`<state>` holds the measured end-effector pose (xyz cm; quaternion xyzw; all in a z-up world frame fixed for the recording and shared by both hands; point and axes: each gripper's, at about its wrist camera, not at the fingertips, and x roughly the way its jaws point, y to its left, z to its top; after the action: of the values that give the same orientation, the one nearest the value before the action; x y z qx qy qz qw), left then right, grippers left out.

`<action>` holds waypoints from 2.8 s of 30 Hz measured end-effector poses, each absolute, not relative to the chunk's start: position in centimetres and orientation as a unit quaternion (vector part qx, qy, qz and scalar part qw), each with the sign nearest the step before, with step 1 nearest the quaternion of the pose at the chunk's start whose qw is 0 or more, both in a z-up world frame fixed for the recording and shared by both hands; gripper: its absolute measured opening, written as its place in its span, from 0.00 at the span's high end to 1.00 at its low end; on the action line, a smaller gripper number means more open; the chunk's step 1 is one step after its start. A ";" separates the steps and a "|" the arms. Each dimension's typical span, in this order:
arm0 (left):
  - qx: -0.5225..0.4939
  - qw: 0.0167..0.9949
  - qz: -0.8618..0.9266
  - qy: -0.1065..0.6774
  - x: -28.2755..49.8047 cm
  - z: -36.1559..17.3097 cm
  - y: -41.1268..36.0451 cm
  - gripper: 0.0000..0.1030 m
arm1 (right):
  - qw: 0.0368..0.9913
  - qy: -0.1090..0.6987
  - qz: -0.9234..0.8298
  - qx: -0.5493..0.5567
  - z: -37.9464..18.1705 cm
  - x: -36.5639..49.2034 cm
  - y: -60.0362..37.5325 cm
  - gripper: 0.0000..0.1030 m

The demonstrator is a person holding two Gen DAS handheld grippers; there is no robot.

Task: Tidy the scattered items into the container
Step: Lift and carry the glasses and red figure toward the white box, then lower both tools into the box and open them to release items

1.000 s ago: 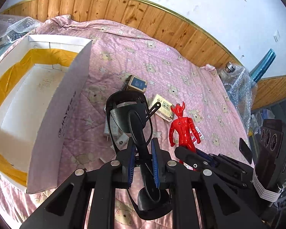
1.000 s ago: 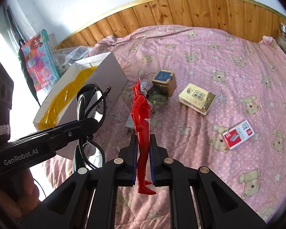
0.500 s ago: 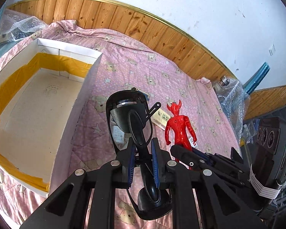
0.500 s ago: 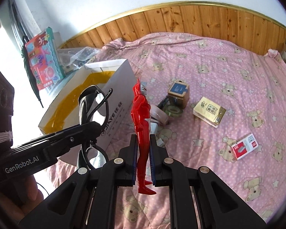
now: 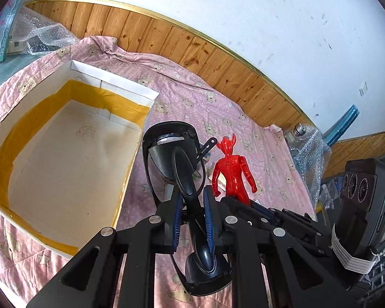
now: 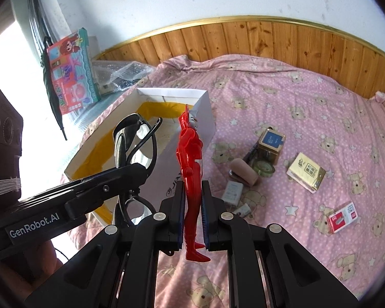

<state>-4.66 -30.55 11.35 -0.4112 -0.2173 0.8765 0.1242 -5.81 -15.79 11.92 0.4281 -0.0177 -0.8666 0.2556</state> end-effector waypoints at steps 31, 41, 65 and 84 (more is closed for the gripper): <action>-0.405 0.019 0.890 -0.207 -5.1 11.7 -41.8 0.84 | 0.318 0.040 -0.856 0.406 15.0 -7.0 -29.6 0.88; -0.420 -0.007 0.880 -0.223 -6.4 9.6 -45.0 0.84 | 0.316 0.047 -0.849 0.421 13.5 -9.1 -32.1 0.88; -0.460 -0.034 0.859 -0.223 -9.8 6.7 -46.5 0.48 | 0.300 -0.020 -0.831 0.468 9.6 -13.4 -30.7 0.69; -0.446 -0.035 0.875 -0.185 -4.5 10.4 -42.2 0.47 | 0.331 -0.062 -0.836 0.433 12.4 -7.3 -25.7 0.69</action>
<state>-4.51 -42.18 10.42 -0.4462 -0.1855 0.8748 -0.0346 -7.29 -25.66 12.44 0.4326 -0.0620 -0.8363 0.3311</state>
